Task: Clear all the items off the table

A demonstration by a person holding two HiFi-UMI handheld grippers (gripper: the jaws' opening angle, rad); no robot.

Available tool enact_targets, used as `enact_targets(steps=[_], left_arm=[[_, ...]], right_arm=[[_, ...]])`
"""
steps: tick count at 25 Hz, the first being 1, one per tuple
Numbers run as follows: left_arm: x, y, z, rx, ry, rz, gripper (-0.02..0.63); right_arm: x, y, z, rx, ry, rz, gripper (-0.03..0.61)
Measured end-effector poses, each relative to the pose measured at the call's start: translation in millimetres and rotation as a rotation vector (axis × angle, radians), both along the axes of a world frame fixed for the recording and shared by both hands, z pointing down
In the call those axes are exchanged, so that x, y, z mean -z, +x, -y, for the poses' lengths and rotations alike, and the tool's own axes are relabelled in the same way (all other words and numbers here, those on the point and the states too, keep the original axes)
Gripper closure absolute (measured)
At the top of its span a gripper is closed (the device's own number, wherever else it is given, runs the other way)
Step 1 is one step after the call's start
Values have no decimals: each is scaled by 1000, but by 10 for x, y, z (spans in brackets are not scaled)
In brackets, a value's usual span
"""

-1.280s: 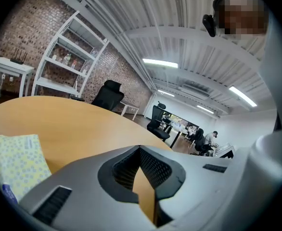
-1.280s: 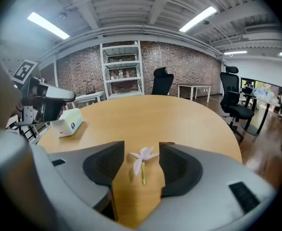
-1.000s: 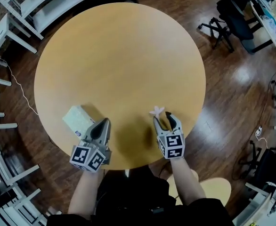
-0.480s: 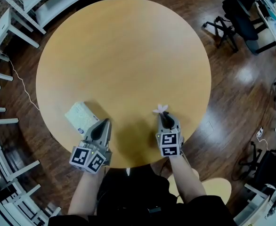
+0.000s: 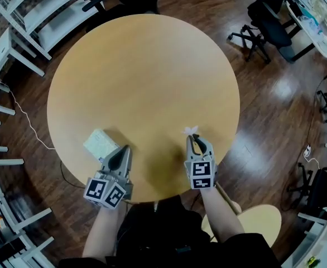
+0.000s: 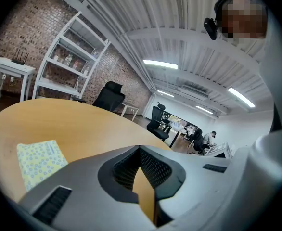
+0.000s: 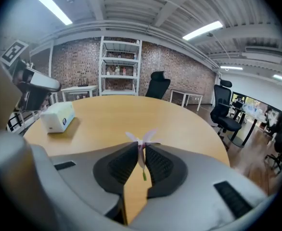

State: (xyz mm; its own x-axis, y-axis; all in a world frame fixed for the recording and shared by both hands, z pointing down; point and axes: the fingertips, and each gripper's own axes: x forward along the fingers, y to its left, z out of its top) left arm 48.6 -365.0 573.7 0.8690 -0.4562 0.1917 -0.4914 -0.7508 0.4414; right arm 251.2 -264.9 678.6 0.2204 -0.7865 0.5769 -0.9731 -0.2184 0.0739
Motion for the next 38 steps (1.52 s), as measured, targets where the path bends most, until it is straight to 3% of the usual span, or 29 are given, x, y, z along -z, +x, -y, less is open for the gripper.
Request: enact_targets(steps=[8,12,16,21,25,28,38], left_arm=[[818,9,10,-67,169,-154,623],[1050,102,-15,-140,204,-214,623],[1205,402,-270,-243,211,-276,623],[1379,897,-879,-422,219,-330,623],[1627,1266,-1443,-505,270,-383,623],[1683,1535,-1960,-610,256,-406,623],[1654,2056,-4293,-1001,204,-442,623]], right_arm=[[1173,-18,16,-84,228,-115,528],[1667,-39,-184,-155,316,-186,528],[1969,22,-570,-221,345,-273,528],[2255,259,-1433,-373,369,-363,528],[2422,474,-2276,-496,358,-441,528],[2498,534,-2902,-586,349,-485,528],[2473,302,-5355,-937,306,-549,529]])
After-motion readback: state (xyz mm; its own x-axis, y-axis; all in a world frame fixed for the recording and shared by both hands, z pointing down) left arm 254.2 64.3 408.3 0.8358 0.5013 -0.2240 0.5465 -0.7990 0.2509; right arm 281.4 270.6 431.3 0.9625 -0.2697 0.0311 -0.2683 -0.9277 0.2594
